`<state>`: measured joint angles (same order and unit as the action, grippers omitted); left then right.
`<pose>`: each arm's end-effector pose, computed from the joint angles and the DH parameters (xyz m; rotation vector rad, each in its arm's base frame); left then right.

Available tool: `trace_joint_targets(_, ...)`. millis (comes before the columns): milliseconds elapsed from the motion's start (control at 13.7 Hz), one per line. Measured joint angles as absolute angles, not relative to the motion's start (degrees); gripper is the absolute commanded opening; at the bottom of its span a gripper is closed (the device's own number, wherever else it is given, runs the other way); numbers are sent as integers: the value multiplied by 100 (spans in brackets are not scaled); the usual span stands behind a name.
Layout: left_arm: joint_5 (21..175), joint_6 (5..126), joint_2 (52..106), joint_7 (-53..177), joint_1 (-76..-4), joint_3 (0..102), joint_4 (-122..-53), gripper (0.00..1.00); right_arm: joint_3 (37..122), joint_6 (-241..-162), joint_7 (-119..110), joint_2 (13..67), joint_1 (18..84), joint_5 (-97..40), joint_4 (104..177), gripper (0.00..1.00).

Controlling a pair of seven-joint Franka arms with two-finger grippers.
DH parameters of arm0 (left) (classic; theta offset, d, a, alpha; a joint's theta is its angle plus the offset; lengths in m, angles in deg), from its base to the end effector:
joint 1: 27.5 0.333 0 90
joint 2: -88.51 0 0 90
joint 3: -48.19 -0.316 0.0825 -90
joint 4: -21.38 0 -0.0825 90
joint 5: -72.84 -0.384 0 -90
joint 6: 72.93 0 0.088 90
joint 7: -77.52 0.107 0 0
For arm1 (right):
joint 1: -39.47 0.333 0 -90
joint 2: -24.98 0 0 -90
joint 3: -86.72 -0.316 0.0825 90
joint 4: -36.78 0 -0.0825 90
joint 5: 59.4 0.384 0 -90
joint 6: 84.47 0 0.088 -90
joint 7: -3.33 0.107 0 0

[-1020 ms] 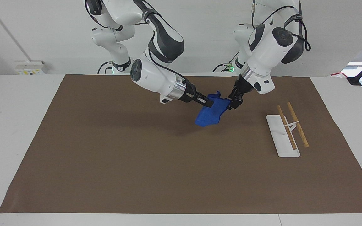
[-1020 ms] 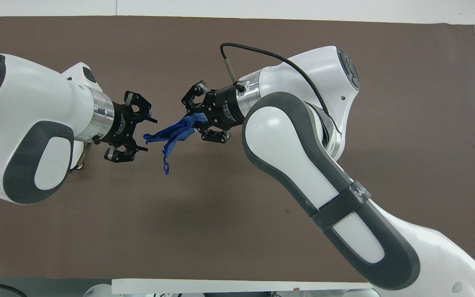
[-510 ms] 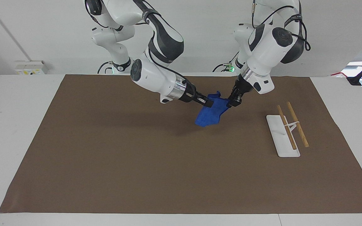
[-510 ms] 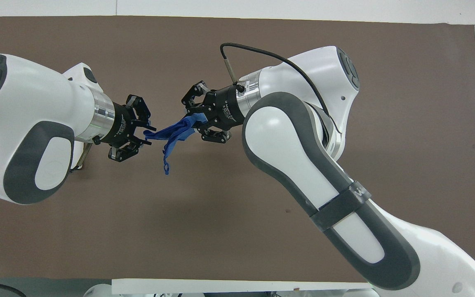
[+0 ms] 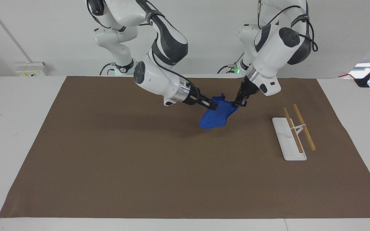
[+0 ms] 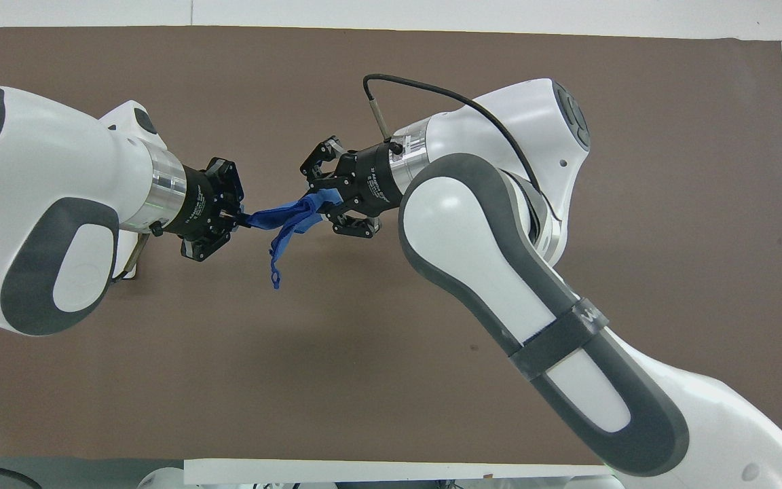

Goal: Right arm passes towel to left arm to hang
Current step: 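Close the left gripper on the towel held by the right gripper, then pull the towel with the left gripper while the right gripper withdraws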

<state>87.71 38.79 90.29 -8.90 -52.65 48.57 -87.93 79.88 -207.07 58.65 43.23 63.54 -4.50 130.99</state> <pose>0.4978 -0.2568 0.5163 2.4629 1.5967 -0.2386 0.5666 0.3695 0.4664 -2.0849 1.0217 0.6041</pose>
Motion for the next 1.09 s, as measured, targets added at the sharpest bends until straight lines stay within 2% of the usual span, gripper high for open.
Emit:
trace_joint_targets(73, 8770, 3879, 9019, -890, -5265, 4850, -8733, 0, 7988, -20707, 5865, 4317, 6354, -450, 13104, 74)
trace_joint_targets(146, 8770, 3879, 9003, -890, -5263, 4841, -8676, 0, 7991, -20708, 5842, 4308, 6353, -458, 13108, 100)
trace_joint_targets(364, 8770, 3879, 8969, -890, -5261, 4827, -8503, 0, 8009, -20710, 5502, 4262, 6342, -1172, 13109, 100)
trace_joint_targets(510, 8669, 3855, 8964, -890, -5258, 4815, -8270, 0, 8030, -20709, 5300, 4153, 6259, -2319, 13104, 100)
trace_joint_targets(728, 7882, 3466, 8943, -885, -5256, 4809, -7772, 0, 8050, -20441, 4463, 3944, 5781, -4283, 13098, 100)
trace_joint_targets(874, 7305, 3253, 8931, -680, -5256, 4803, -7611, 0, 8063, -19901, 3530, 3828, 5301, -4991, 13013, 100)
trace_joint_targets(1093, 6942, 2988, 8900, 189, -5024, 4655, -7542, 0, 8086, -18562, 2302, 3595, 4548, -5751, 12517, 100)
